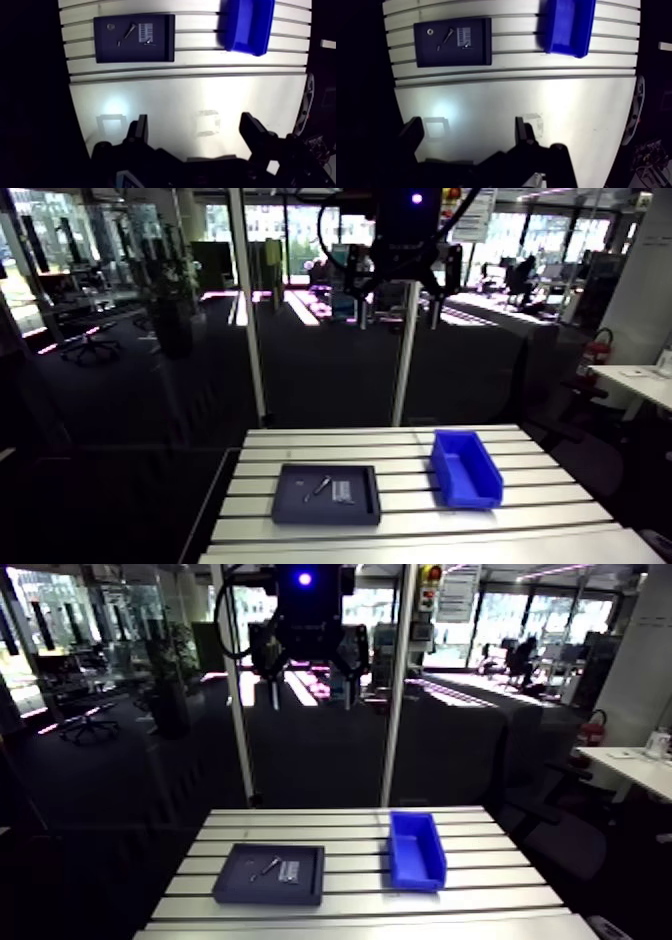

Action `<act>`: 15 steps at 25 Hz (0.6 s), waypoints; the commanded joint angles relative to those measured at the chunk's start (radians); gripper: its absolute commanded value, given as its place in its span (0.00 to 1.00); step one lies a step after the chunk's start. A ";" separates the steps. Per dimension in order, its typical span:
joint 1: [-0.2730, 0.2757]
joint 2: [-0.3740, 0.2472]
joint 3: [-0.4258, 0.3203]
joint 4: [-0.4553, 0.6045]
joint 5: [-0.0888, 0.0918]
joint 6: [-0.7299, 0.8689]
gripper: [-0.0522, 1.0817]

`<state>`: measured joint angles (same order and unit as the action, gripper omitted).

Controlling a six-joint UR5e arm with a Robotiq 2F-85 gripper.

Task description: Pick up the M10 bolt from the tray and put it into the blue bin.

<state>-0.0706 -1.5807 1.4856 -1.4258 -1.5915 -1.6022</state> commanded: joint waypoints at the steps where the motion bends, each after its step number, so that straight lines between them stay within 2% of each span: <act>1: 0.078 0.026 -0.015 -0.023 0.003 0.104 0.05; 15: 0.078 0.028 -0.015 -0.025 0.006 0.106 0.05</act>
<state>0.0073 -1.5536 1.4686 -1.4489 -1.5868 -1.4985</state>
